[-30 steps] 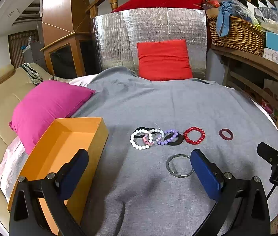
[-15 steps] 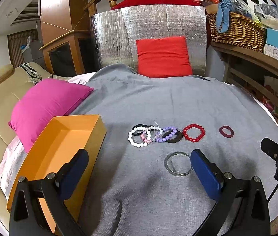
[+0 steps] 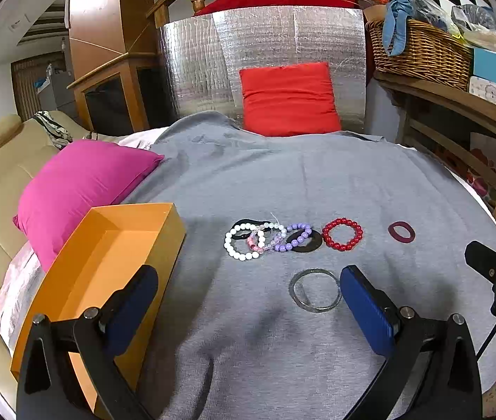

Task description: Organize jewelry

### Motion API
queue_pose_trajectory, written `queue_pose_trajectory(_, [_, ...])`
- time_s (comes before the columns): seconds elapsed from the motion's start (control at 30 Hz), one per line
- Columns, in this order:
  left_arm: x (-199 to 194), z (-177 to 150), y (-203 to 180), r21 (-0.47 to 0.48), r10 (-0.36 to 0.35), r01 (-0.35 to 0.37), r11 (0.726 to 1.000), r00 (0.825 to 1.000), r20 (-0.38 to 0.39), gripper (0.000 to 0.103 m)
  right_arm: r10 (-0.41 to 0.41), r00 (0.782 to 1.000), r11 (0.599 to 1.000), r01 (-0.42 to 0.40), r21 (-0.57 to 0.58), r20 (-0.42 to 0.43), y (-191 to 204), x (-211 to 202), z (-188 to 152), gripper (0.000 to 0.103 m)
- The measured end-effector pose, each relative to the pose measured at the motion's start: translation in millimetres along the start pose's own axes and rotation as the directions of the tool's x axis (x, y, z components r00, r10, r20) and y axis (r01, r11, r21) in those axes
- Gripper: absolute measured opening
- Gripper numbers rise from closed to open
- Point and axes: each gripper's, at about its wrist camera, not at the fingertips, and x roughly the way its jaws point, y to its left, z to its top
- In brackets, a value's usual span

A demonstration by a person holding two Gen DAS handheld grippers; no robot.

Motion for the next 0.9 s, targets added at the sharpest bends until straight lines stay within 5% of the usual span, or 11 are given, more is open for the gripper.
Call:
queue_pose_trajectory(0.63, [21,-5,-9,0.022,-0.015,0.017,1.000,0.996,-0.090,0.103,-0.015,0.999,0.999,0.016,0.031,-0.049,-14,22,6,0.103])
queue_pose_trajectory(0.73, [37,-10,-10,0.007,-0.050,0.052,0.999,0.987,-0.150,0.103,0.004,0.996,0.998,0.001,0.055,-0.088,-25,38,9,0.103])
queue_pose_trajectory(0.9, [74,-23,-13,-0.054,-0.163,0.154,0.987,0.944,-0.286,0.103,0.026,0.986,0.995,-0.009,0.104,-0.164,-47,80,14,0.103])
